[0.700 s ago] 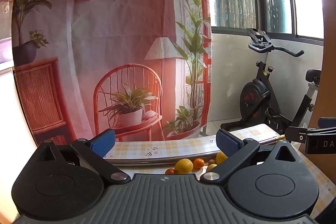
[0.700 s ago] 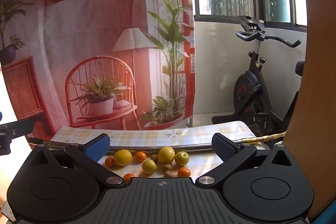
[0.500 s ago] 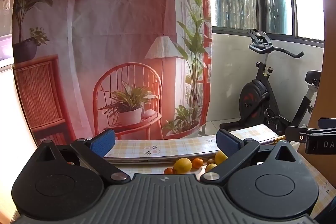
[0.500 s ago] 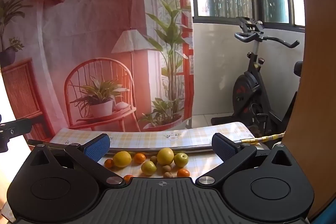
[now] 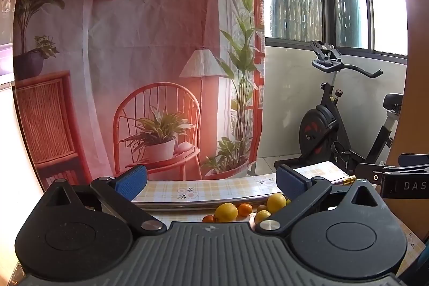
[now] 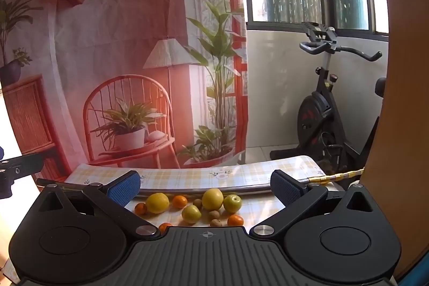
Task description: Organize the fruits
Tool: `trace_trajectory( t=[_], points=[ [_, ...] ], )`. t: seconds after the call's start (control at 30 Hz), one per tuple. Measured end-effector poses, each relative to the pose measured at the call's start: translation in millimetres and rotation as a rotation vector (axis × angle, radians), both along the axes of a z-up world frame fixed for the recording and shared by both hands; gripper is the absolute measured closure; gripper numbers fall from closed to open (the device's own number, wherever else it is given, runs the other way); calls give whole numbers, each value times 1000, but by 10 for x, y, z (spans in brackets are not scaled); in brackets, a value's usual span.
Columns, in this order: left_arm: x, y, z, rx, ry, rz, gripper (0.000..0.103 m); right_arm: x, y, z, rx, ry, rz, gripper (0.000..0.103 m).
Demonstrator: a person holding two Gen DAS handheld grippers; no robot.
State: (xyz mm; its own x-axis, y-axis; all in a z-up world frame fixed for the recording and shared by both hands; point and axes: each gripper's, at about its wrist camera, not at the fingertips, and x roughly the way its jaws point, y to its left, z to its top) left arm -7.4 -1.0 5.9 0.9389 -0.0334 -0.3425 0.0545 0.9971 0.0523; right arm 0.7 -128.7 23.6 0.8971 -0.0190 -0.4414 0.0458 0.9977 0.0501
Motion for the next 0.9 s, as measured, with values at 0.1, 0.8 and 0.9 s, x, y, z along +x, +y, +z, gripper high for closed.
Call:
trace_trajectory(
  t=[0.1, 0.8, 0.9],
  points=[
    [-16, 3, -7, 3, -13, -5, 0, -23, -14, 7, 0, -5, -2, 0],
    [-164, -51, -55, 16, -71, -23, 0, -196, -47, 69, 0, -66, -29, 0],
    [-160, -37, -59, 16, -69, -25, 0, -205, -50, 80, -1, -68, -29, 0]
  ],
)
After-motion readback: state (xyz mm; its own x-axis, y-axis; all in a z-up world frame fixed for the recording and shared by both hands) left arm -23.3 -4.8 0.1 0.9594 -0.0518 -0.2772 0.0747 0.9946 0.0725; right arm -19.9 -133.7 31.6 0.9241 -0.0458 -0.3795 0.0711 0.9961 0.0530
